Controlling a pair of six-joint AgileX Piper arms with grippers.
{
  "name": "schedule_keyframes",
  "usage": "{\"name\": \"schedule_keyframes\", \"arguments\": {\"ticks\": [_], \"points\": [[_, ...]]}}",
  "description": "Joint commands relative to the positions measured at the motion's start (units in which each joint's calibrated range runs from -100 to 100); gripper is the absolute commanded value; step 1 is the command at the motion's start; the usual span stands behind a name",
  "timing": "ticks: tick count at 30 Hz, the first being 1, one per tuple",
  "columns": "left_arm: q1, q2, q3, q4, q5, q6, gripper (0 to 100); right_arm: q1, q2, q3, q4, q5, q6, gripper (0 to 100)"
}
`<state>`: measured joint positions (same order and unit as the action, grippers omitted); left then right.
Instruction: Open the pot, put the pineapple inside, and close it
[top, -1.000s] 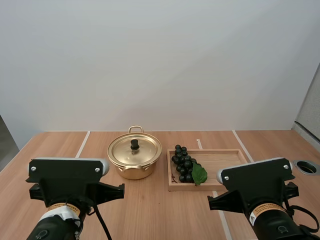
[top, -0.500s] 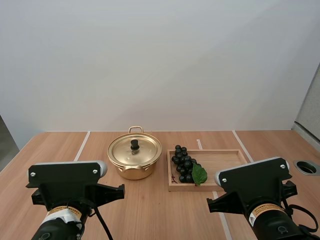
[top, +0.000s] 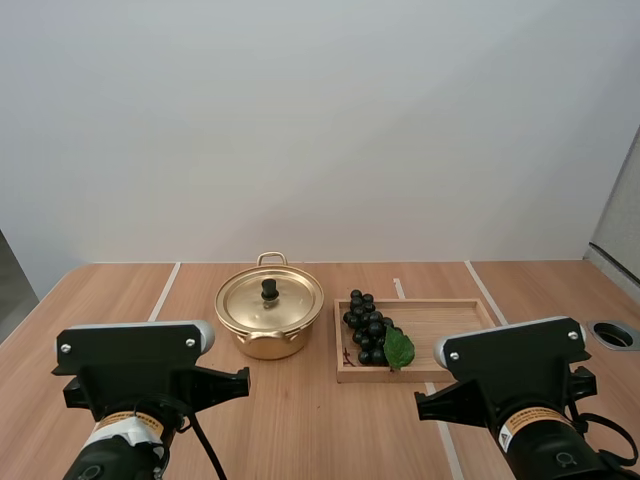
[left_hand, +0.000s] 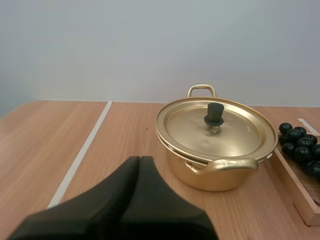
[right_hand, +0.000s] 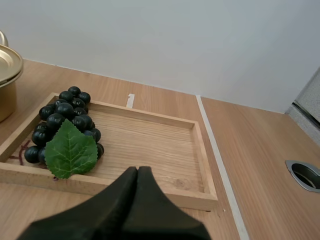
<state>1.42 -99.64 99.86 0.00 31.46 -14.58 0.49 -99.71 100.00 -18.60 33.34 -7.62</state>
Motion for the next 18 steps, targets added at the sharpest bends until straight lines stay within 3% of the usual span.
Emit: {"name": "schedule_keyframes", "arguments": {"ticks": [1, 15, 18], "points": [[-0.44, -0.4, 0.1, 0.0, -1.5, -0.4, 0, -0.2, -0.3, 0.0, 0.3, -0.3, 0.2, 0], [-1.01, -0.4, 0.1, 0.0, -1.7, -0.4, 0, 0.0, -0.3, 0.0, 0.2, -0.9, 0.2, 0], [-1.31, -0.4, 0.1, 0.0, -1.7, -0.4, 0, 0.0, -0.3, 0.0, 3.8, -1.7, 0.2, 0]]}}
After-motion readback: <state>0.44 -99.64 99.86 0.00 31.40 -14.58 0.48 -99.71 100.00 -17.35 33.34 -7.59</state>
